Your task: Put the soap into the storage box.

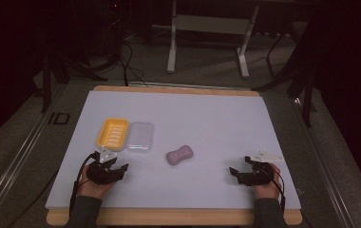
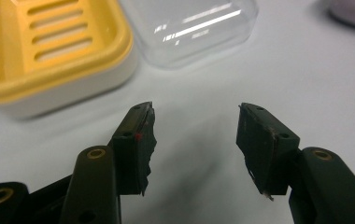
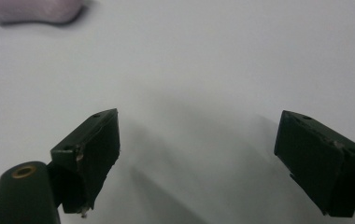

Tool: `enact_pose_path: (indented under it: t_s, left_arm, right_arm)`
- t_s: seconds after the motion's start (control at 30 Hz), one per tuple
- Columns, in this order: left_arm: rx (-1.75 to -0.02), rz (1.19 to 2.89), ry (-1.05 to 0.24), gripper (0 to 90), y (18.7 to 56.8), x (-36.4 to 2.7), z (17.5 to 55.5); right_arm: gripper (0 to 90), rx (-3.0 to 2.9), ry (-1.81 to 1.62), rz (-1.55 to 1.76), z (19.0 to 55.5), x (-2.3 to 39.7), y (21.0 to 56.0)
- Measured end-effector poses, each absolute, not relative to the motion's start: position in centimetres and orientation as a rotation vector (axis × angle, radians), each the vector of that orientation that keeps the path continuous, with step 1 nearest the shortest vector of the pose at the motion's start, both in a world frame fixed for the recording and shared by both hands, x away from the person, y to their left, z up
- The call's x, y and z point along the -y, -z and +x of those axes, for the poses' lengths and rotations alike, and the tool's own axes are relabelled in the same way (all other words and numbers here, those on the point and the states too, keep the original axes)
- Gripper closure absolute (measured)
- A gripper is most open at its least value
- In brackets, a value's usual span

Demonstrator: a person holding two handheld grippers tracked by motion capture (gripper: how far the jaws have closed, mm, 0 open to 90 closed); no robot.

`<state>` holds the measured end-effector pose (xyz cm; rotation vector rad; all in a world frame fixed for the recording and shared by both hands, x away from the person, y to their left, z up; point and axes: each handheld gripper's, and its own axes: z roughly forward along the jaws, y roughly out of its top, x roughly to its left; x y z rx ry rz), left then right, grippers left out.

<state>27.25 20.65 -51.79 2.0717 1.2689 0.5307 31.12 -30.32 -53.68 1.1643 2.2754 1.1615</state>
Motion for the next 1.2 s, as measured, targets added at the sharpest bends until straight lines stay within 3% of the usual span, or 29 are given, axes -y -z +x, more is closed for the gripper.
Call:
enact_pose_path:
  t_s: [0.57,1.2]
  left_arm:
    - [-1.258,2.075,-0.460,47.8,50.6,-20.4,28.8]
    - [-1.205,2.118,-0.489,47.3,48.1,-19.0,30.5]
  right_arm:
    - [15.2,-2.196,-1.281,1.174,30.6,31.2,53.5]
    - [15.4,-2.169,-1.337,1.145,30.3,31.6,53.4]
